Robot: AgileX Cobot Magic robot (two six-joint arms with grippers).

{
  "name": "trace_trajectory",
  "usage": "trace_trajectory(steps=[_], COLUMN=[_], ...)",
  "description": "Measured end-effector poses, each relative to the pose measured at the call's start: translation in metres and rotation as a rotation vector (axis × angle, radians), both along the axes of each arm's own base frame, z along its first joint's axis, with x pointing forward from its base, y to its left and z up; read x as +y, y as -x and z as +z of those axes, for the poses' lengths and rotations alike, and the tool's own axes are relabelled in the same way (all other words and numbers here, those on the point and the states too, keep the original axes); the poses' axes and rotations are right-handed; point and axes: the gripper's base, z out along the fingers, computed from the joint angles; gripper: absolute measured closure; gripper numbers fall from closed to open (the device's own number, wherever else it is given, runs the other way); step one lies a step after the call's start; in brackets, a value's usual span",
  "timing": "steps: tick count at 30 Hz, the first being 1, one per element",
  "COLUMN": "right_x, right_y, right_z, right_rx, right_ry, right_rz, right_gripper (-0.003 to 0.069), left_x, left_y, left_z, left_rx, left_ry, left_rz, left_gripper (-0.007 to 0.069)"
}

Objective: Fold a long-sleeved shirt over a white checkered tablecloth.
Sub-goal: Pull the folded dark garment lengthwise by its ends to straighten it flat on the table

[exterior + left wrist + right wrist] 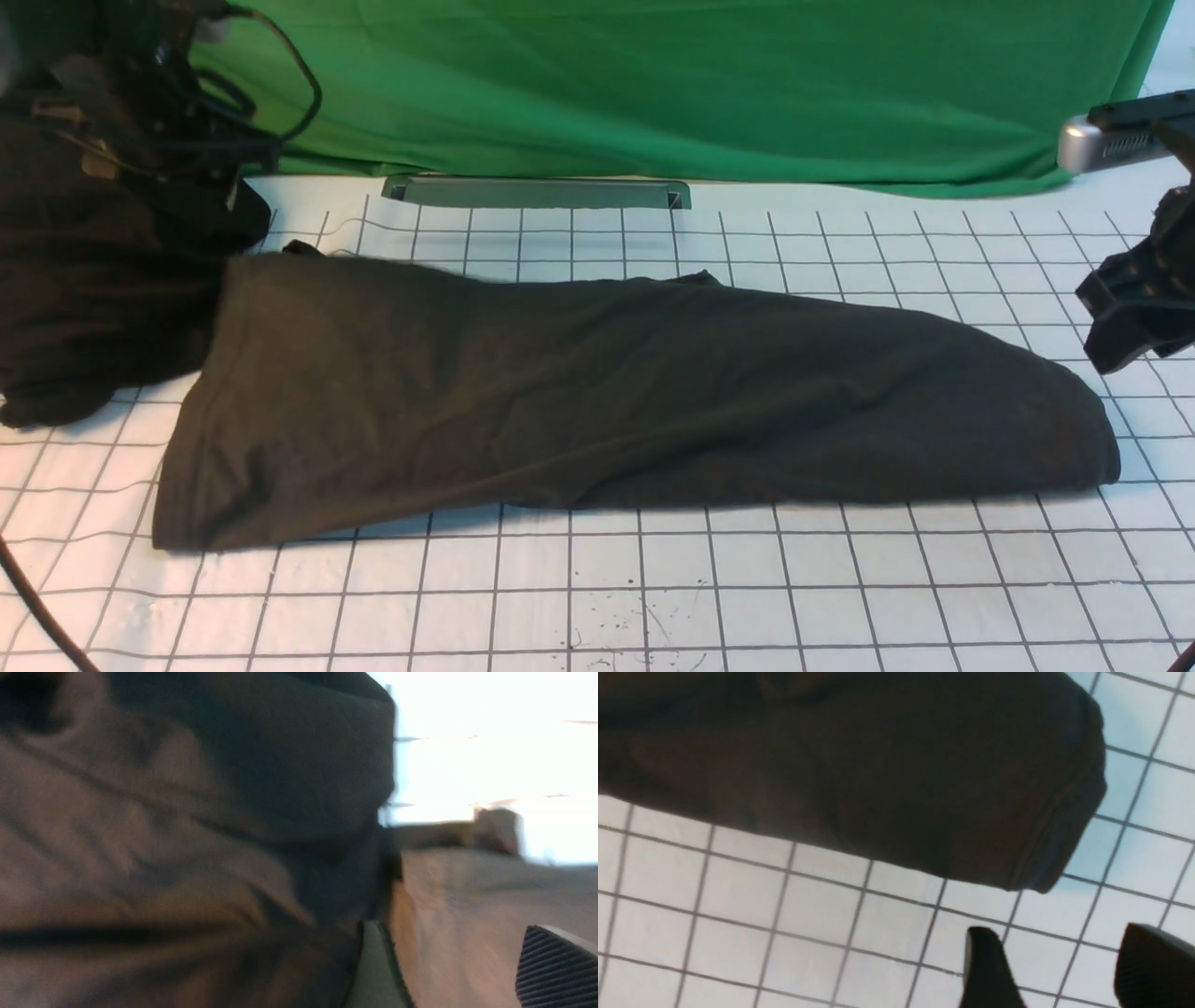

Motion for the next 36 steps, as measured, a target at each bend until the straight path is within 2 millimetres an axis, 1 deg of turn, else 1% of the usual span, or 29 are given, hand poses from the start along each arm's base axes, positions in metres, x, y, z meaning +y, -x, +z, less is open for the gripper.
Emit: trace_trajectory(steps=[1,2,3,4,6,7,8,9,10,11,12,14,15,16,17,18,20,23,24,25,28,29,30,32,33,35,36], right_x=[-0.002,-0.007,-0.009,-0.018,-0.027,-0.028,-0.034,-0.036,-0.036,-0.036,-0.036,-0.035,-0.035,-0.034,-0.034,-0.034,-0.035,-0.036,-0.036,-0.036,-0.035,-0.035,-0.035,-0.034,-0.034,-0.034,-0.034], right_y=[0.0,0.001,0.002,0.006,0.011,0.011,0.015,0.017,0.017,0.017,0.017,0.016,0.016,0.014,0.013,0.008,0.006,-0.002,-0.003,-0.006,-0.012,-0.012,-0.015,-0.018,-0.019,-0.021,-0.021], right_z=[-0.002,-0.007,-0.008,-0.018,-0.028,-0.029,-0.038,-0.042,-0.043,-0.048,-0.049,-0.054,-0.055,-0.057,-0.059,-0.064,-0.068,-0.089,-0.09,-0.1,-0.115,-0.115,-0.12,-0.124,-0.126,-0.128,-0.128], right_rx=[0.001,0.01,0.012,0.043,0.079,0.084,0.107,0.108,0.111,0.099,0.092,0.074,0.069,0.065,0.06,0.052,0.048,0.085,0.088,0.109,0.14,0.139,0.149,0.155,0.159,0.165,0.165], right_ry=[0.001,0.003,0.003,0.004,0.001,0.001,-0.001,-0.003,-0.003,-0.009,-0.011,-0.034,-0.038,-0.051,-0.057,-0.062,-0.063,-0.064,-0.063,-0.062,-0.073,-0.073,-0.08,-0.085,-0.087,-0.088,-0.088], right_rz=[-0.007,-0.023,-0.03,-0.059,-0.093,-0.099,-0.131,-0.146,-0.147,-0.165,-0.167,-0.192,-0.197,-0.208,-0.211,-0.217,-0.221,-0.226,-0.226,-0.227,-0.233,-0.233,-0.228,-0.218,-0.217,-0.202,-0.198], right_gripper=[0.029,0.0288,0.0287,0.0286,0.0286,0.0286,0.0286,0.0286,0.0286,0.0286,0.0286,0.0286,0.0286,0.0286,0.0283,0.0274,0.0263,0.0207,0.0207,0.0188,0.0183,0.0183,0.0192,0.0228,0.0265,0.0383,0.0383], left_x=[-0.001,0.0,0.0,0.002,0.005,0.005,0.005,0.001,0.0,-0.009,-0.01,-0.033,-0.037,-0.049,-0.056,-0.064,-0.068,-0.075,-0.075,-0.074,-0.071,-0.071,-0.069,-0.068,-0.067,-0.067,-0.067], left_y=[0.002,0.007,0.008,0.012,0.017,0.018,0.022,0.025,0.025,0.028,0.029,0.034,0.035,0.04,0.044,0.05,0.055,0.067,0.069,0.074,0.082,0.082,0.083,0.084,0.085,0.085,0.085], left_z=[0.004,0.009,0.009,0.013,0.014,0.014,0.013,0.013,0.012,0.012,0.012,0.005,0.004,-0.006,-0.016,-0.03,-0.04,-0.074,-0.078,-0.092,-0.111,-0.112,-0.116,-0.118,-0.119,-0.119,-0.119], left_rx=[0.006,0.025,0.028,0.054,0.093,0.098,0.143,0.167,0.171,0.191,0.193,0.218,0.224,0.256,0.281,0.316,0.34,0.378,0.381,0.39,0.392,0.391,0.371,0.354,0.35,0.346,0.345], left_ry=[0.005,-0.001,-0.004,-0.03,-0.058,-0.057,-0.029,0.009,0.016,0.113,0.126,0.262,0.273,0.291,0.293,0.288,0.28,0.257,0.255,0.25,0.232,0.229,0.222,0.217,0.214,0.208,0.208], left_rz=[-0.005,-0.011,-0.013,-0.016,-0.009,-0.006,0.002,-0.006,-0.012,-0.044,-0.05,-0.148,-0.159,-0.193,-0.206,-0.218,-0.224,-0.231,-0.231,-0.224,-0.21,-0.209,-0.197,-0.184,-0.174,-0.171,-0.171], left_gripper=[0.0279,0.0331,0.0351,0.0429,0.0543,0.0552,0.0601,0.0614,0.0616,0.0624,0.0624,0.063,0.063,0.063,0.063,0.063,0.063,0.063,0.063,0.063,0.063,0.063,0.063,0.063,0.0629,0.0628,0.0628])
